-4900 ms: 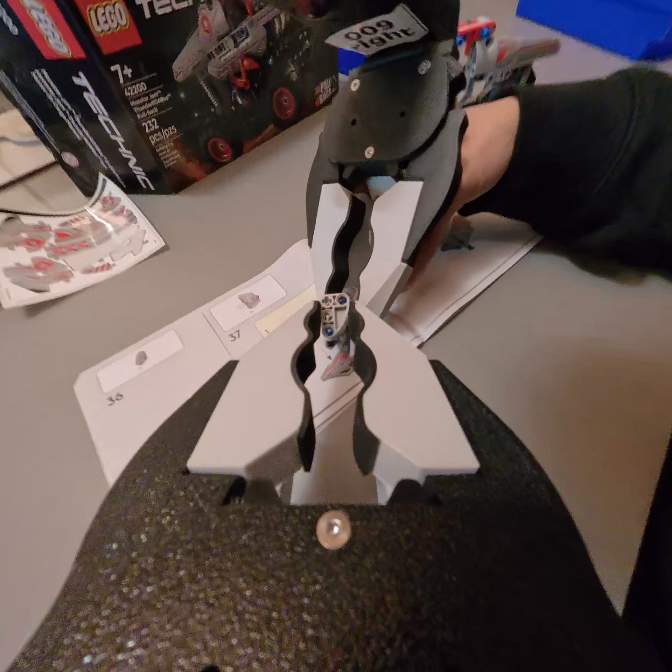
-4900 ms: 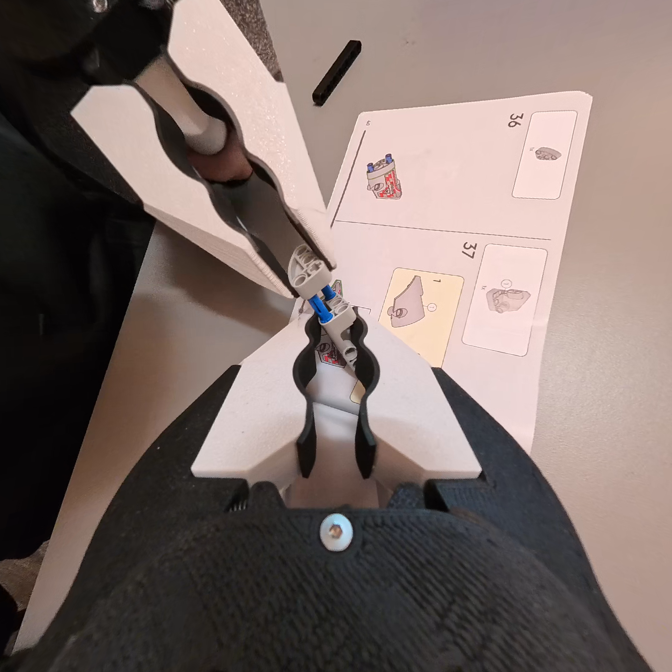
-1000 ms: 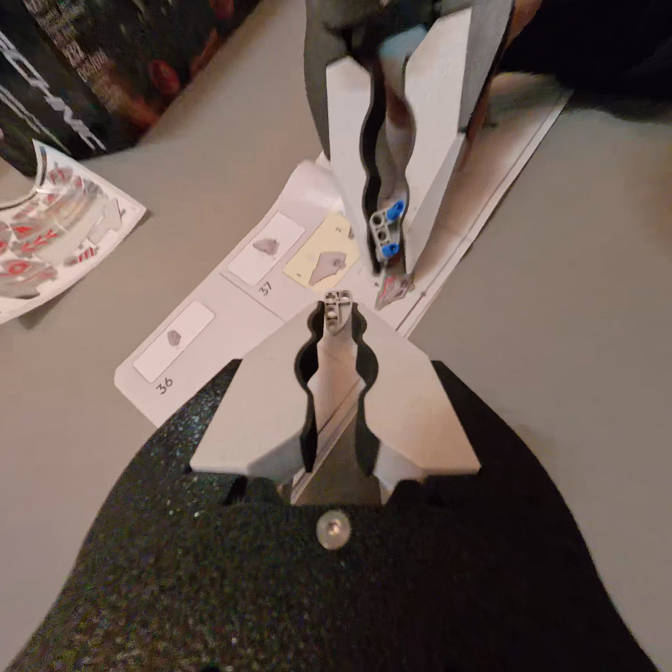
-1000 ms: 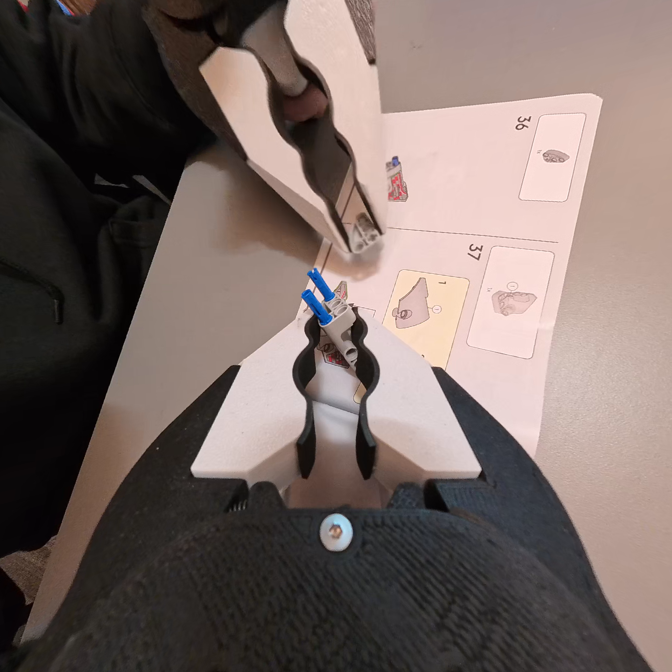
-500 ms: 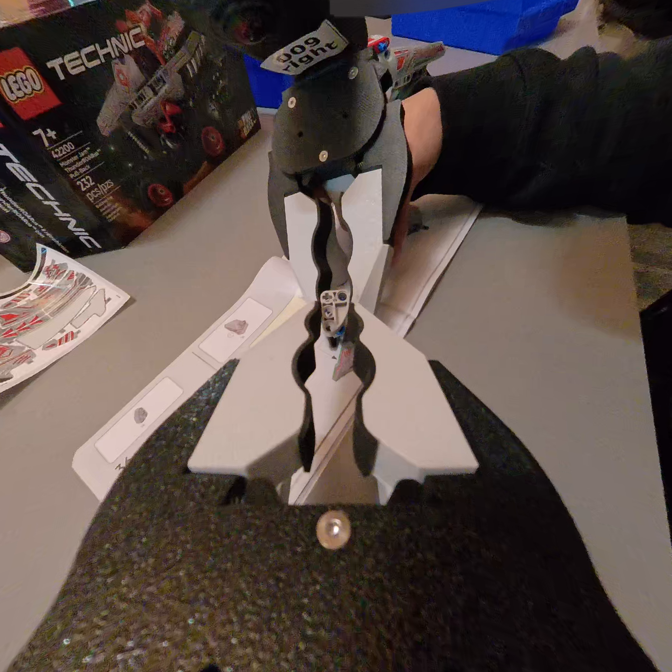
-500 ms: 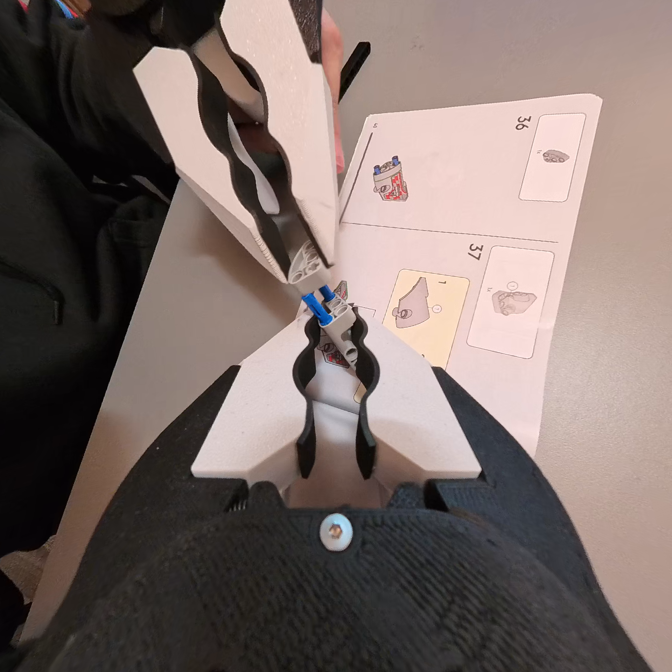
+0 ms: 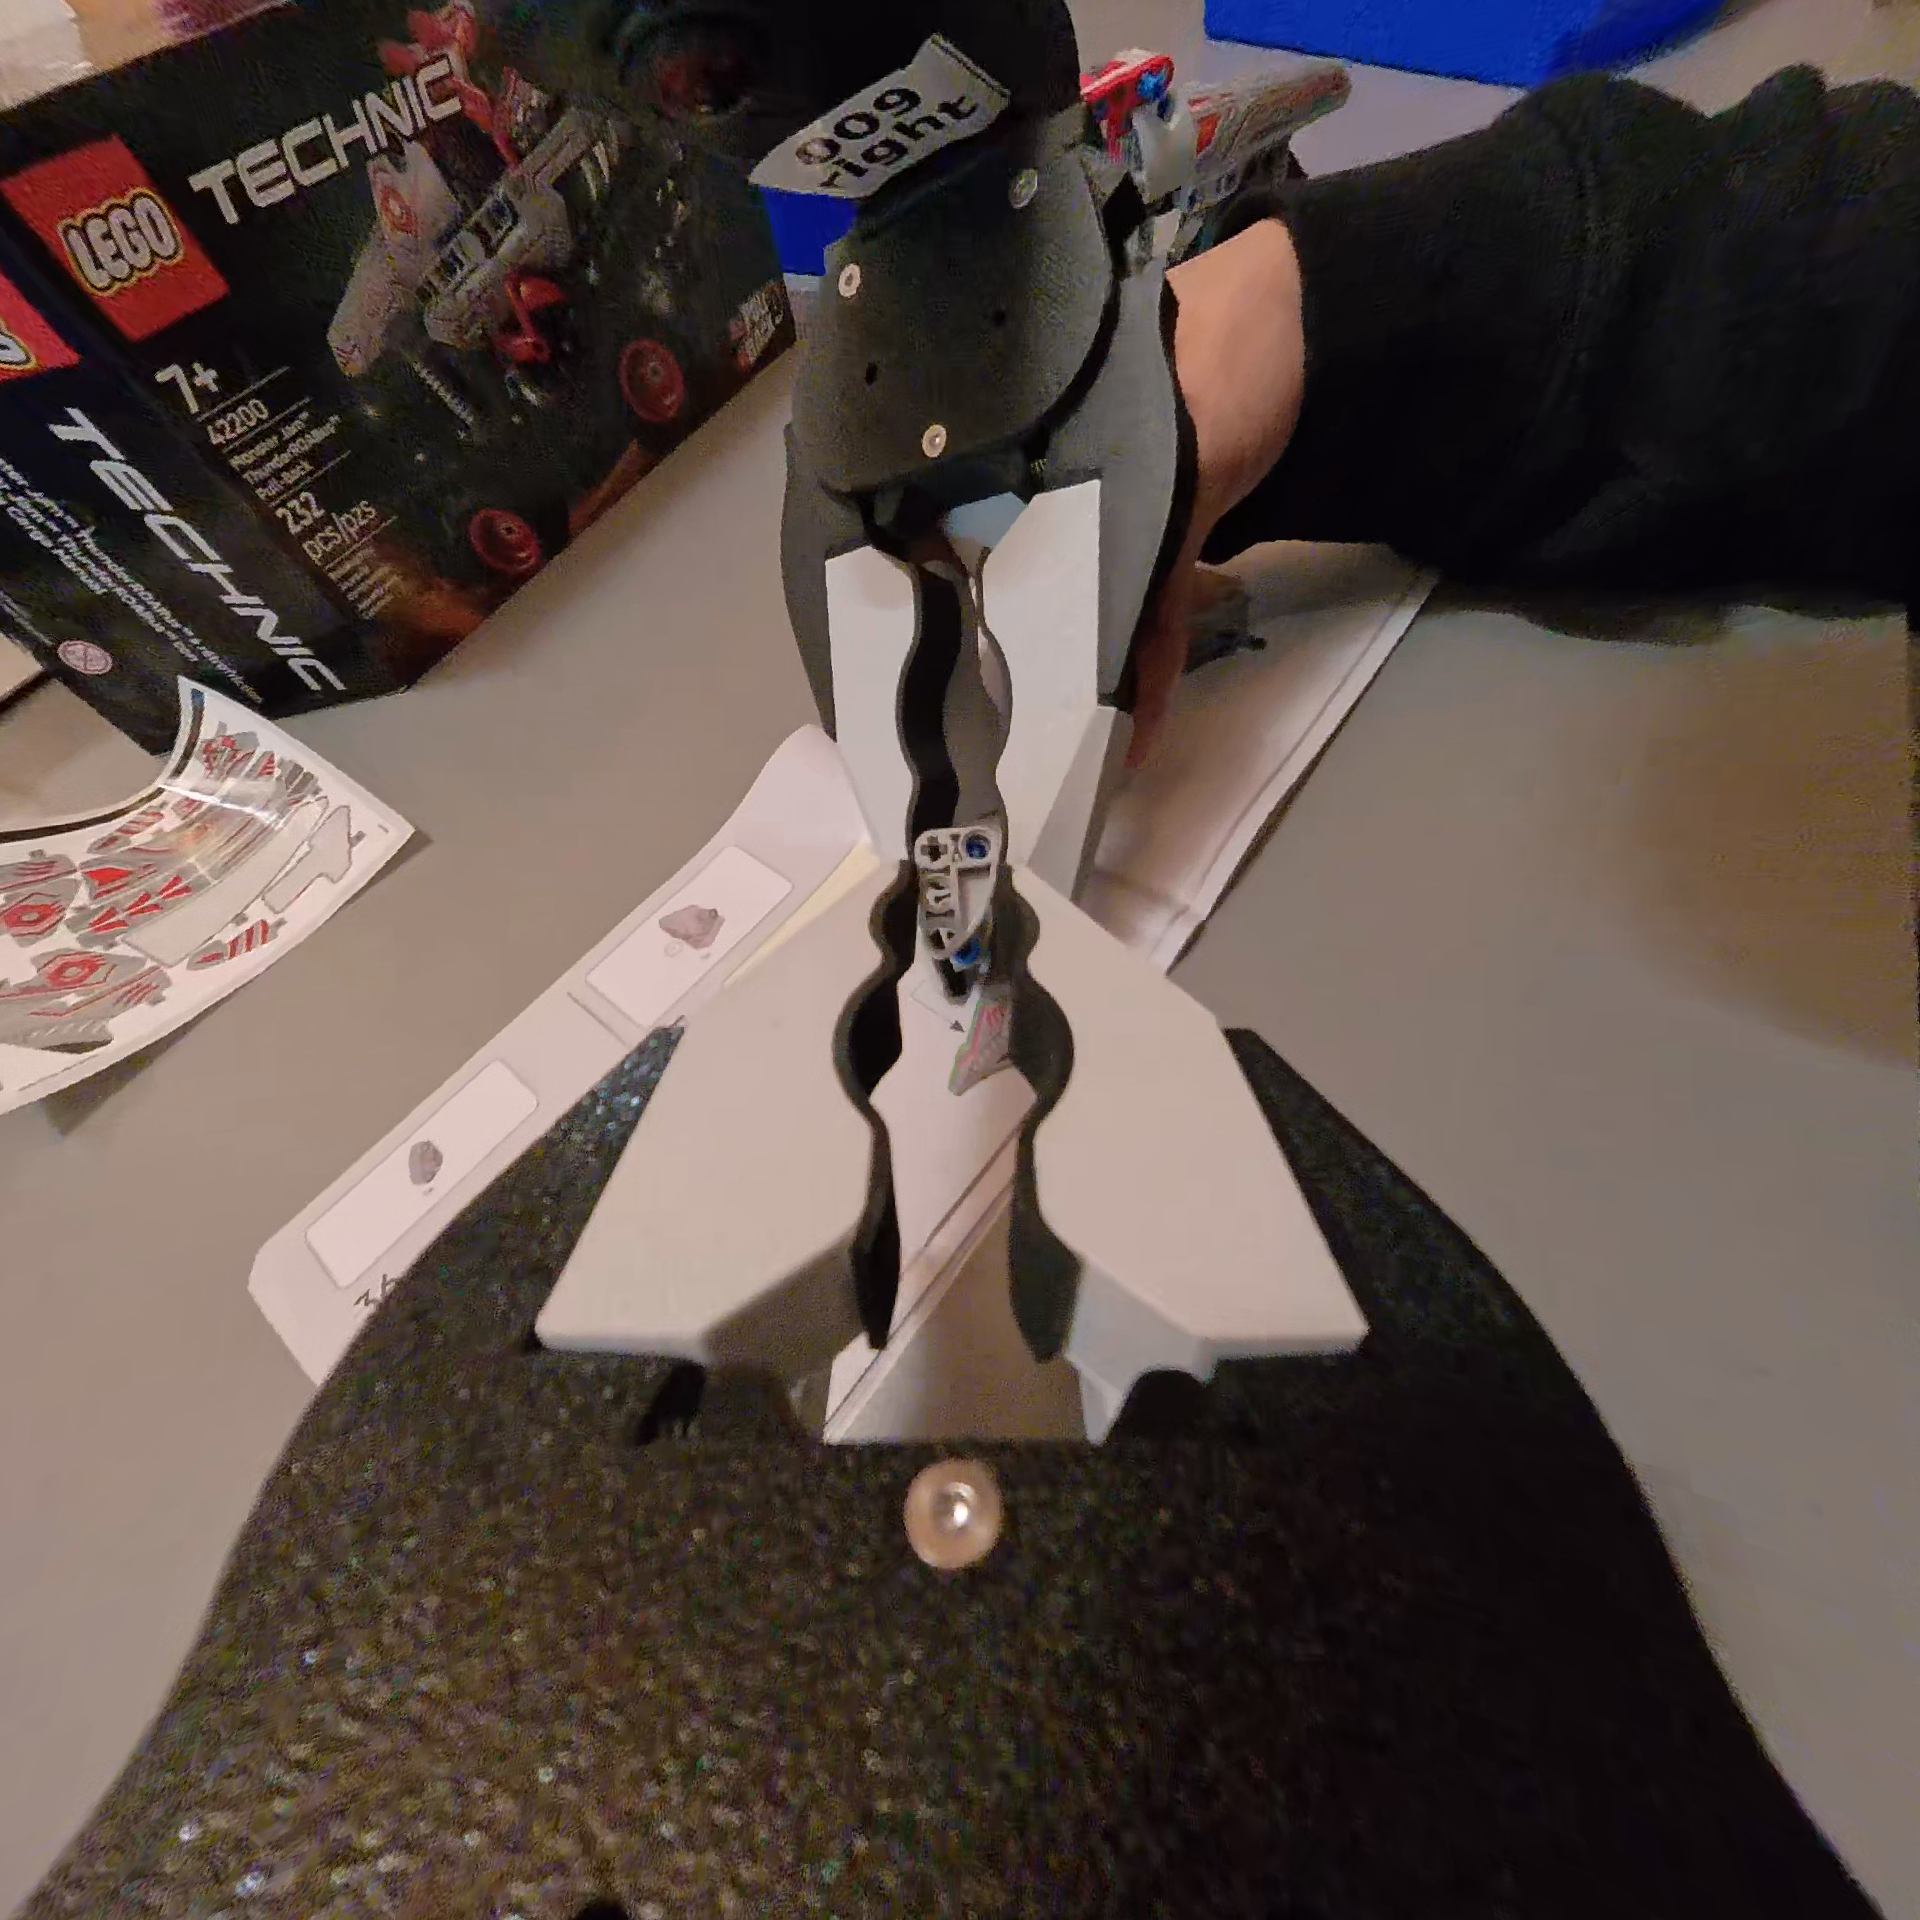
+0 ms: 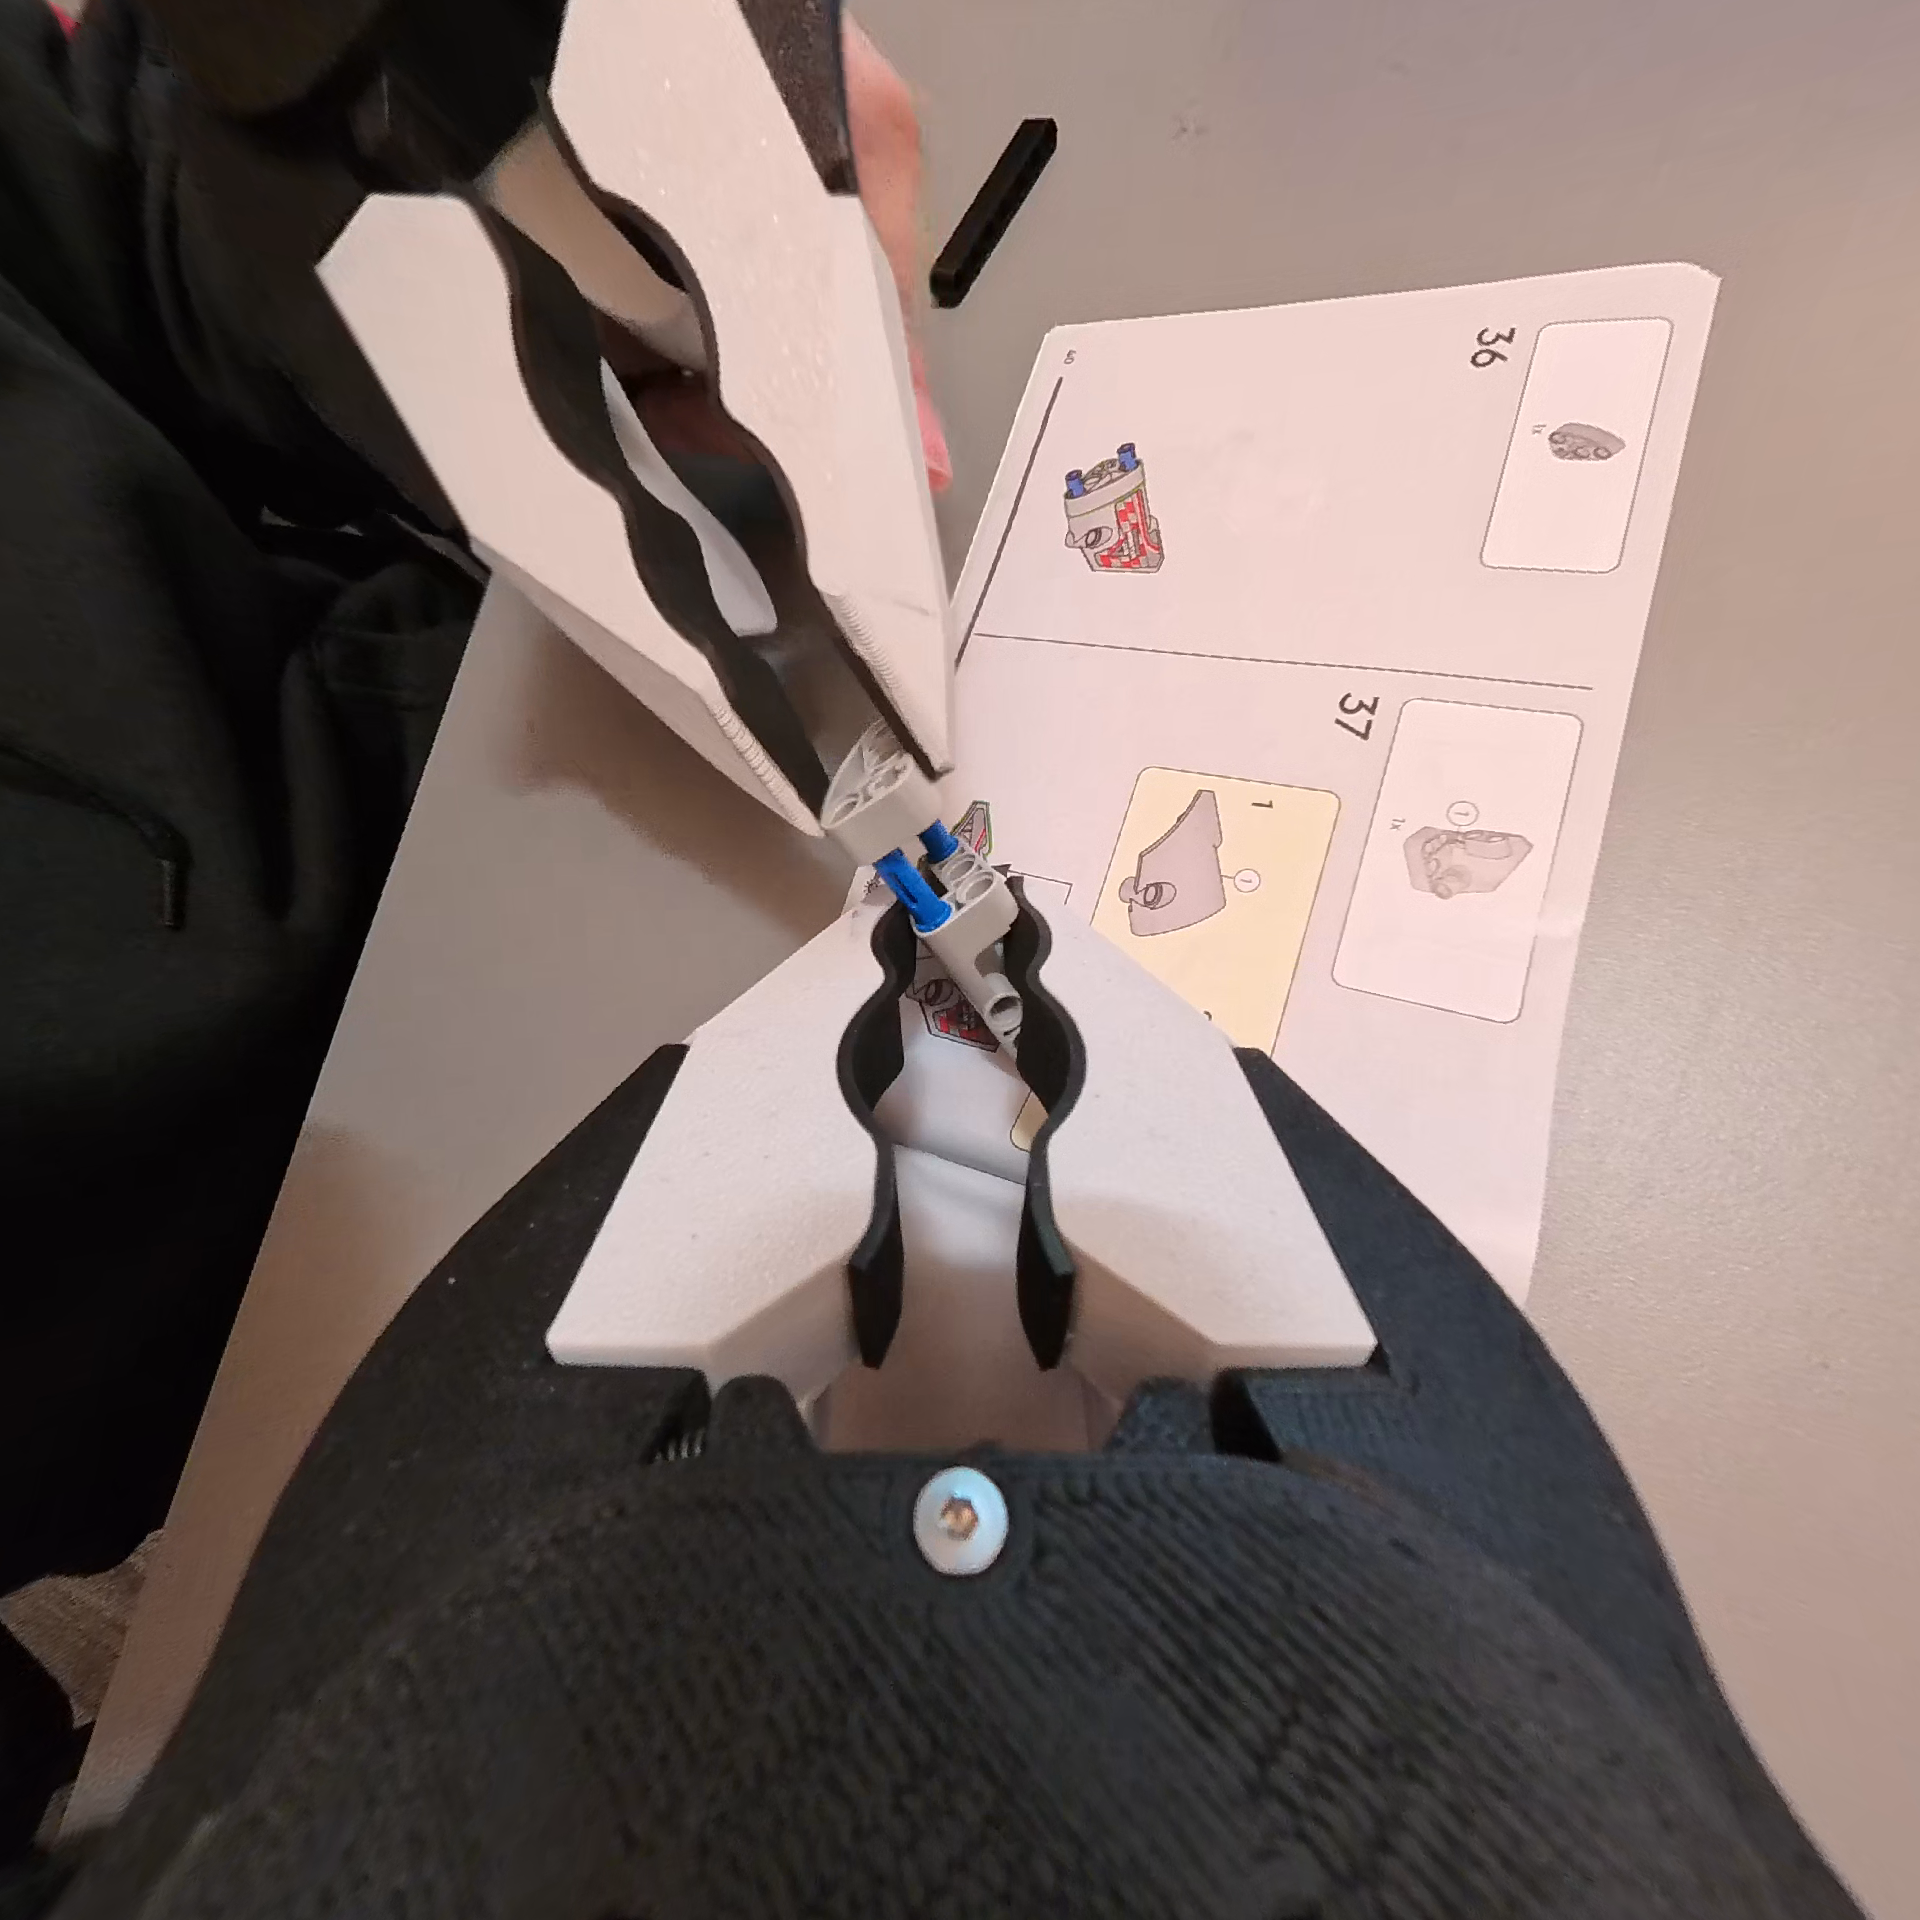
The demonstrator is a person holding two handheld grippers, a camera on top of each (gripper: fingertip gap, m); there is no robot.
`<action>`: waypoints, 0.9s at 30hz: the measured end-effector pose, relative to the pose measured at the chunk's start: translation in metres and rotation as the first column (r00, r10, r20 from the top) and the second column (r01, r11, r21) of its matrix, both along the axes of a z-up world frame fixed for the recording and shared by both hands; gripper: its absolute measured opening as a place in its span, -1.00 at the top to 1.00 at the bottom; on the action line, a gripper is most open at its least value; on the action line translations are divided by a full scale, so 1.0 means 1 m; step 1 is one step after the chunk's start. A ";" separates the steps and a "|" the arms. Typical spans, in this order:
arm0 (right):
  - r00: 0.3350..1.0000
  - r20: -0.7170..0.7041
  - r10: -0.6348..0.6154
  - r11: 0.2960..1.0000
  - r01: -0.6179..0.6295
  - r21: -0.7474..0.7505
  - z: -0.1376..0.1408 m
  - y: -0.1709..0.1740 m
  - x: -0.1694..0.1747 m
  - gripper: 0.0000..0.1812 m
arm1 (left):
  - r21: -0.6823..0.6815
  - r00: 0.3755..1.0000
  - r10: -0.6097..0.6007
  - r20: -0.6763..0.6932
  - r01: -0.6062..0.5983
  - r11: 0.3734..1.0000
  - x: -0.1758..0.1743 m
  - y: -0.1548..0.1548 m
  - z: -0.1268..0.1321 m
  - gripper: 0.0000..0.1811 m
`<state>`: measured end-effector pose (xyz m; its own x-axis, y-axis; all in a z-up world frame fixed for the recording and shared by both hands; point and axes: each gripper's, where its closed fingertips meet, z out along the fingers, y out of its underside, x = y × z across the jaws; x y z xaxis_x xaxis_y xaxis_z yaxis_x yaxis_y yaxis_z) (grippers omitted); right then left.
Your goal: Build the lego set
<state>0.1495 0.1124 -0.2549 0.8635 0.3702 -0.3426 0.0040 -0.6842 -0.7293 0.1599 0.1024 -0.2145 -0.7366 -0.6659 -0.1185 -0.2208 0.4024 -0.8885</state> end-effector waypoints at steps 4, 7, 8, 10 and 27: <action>1.000 0.008 -0.004 1.000 0.004 -0.002 -0.001 0.000 0.001 0.84 | 0.136 0.998 0.059 -0.002 -0.058 0.989 0.000 0.000 -0.001 0.87; 1.000 0.008 -0.009 1.000 0.009 -0.004 -0.001 0.000 0.001 0.85 | 0.146 0.997 0.077 -0.031 -0.072 0.987 0.001 0.000 -0.002 0.87; 1.000 0.010 -0.010 1.000 0.010 -0.004 -0.001 0.000 0.002 0.85 | 0.123 0.995 0.081 -0.061 -0.073 0.990 0.001 0.000 -0.002 0.87; 1.000 0.018 -0.011 1.000 0.011 -0.003 -0.001 0.001 0.002 0.85 | 0.072 0.988 0.086 -0.126 -0.078 0.994 0.001 0.000 -0.003 0.87; 1.000 0.023 -0.010 1.000 0.011 -0.004 -0.002 0.001 0.002 0.85 | 0.019 0.958 0.276 -0.084 -0.275 0.961 0.000 0.000 -0.004 0.87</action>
